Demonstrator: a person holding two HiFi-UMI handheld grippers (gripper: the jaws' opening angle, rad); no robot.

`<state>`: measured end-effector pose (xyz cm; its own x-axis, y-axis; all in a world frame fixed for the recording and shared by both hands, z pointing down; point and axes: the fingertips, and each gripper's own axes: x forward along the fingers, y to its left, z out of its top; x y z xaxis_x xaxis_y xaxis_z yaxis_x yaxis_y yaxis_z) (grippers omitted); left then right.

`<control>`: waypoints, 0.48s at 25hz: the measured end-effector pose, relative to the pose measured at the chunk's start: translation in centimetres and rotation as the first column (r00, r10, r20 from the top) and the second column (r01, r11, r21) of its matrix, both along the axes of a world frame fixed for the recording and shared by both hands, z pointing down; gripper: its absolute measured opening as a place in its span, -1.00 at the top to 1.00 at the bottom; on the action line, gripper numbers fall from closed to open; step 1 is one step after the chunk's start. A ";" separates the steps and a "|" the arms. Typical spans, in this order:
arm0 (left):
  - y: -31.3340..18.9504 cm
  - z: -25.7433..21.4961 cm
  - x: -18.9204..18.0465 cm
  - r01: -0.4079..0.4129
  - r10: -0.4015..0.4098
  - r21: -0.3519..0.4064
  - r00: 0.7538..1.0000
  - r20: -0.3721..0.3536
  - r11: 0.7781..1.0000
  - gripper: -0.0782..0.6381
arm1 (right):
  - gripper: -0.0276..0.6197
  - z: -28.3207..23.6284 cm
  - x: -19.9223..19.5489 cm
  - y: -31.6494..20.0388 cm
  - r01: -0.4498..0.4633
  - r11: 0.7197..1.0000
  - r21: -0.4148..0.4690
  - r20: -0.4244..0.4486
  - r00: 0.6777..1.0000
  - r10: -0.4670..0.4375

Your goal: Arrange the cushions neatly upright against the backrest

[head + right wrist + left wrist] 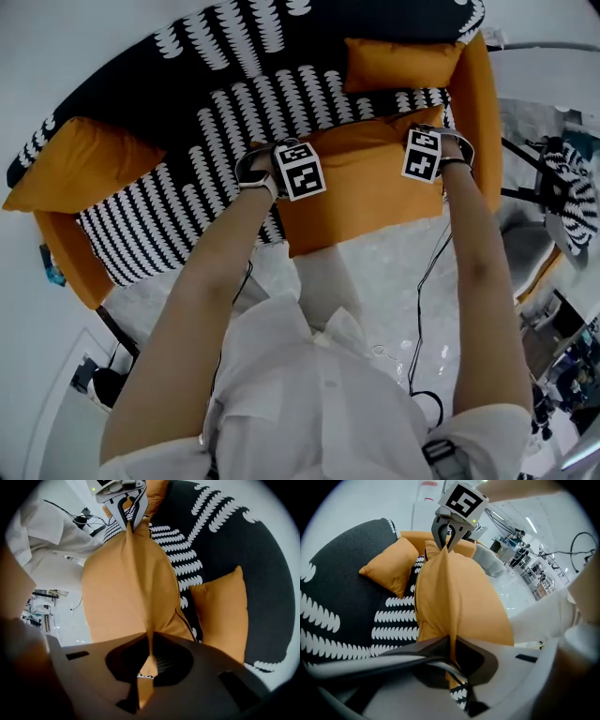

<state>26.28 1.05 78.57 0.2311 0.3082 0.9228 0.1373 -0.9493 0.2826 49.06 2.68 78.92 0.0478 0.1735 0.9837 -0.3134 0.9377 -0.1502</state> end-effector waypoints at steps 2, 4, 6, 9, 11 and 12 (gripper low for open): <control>0.8 -1.5 -1.0 -0.005 0.005 0.003 1.000 -0.009 1.000 0.69 | 0.86 -1.9 -0.9 0.5 -0.002 1.000 0.010 -0.004 1.000 0.002; 0.9 -3.1 -2.5 -0.005 0.005 0.022 1.000 -0.021 1.000 0.69 | 0.86 -4.0 -2.4 0.2 -0.007 0.999 0.032 -0.003 1.000 0.007; 0.2 -5.0 -4.5 0.005 -0.004 0.044 1.000 -0.028 0.999 0.69 | 0.86 -6.1 -4.5 -0.7 -0.002 0.998 0.062 0.003 1.000 0.002; -2.7 -8.0 -8.2 0.019 -0.016 0.107 1.000 -0.026 0.994 0.69 | 0.86 -9.3 -8.1 -3.1 0.015 0.992 0.126 0.012 1.000 -0.017; -5.6 -10.2 -10.9 0.026 -0.023 0.173 0.999 -0.023 0.985 0.69 | 0.86 -11.3 -10.8 -5.3 0.017 0.982 0.187 0.025 0.999 -0.022; -7.2 -11.3 -12.4 0.030 -0.027 0.211 0.999 -0.019 0.977 0.69 | 0.86 -12.2 -12.3 -6.5 0.013 0.976 0.218 0.036 0.999 -0.021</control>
<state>13.93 -6.15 67.25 0.2523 0.1001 0.9624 0.1125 -0.9909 0.0736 36.79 -3.79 66.71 0.0112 -0.0458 0.9989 -0.2952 0.9543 0.0470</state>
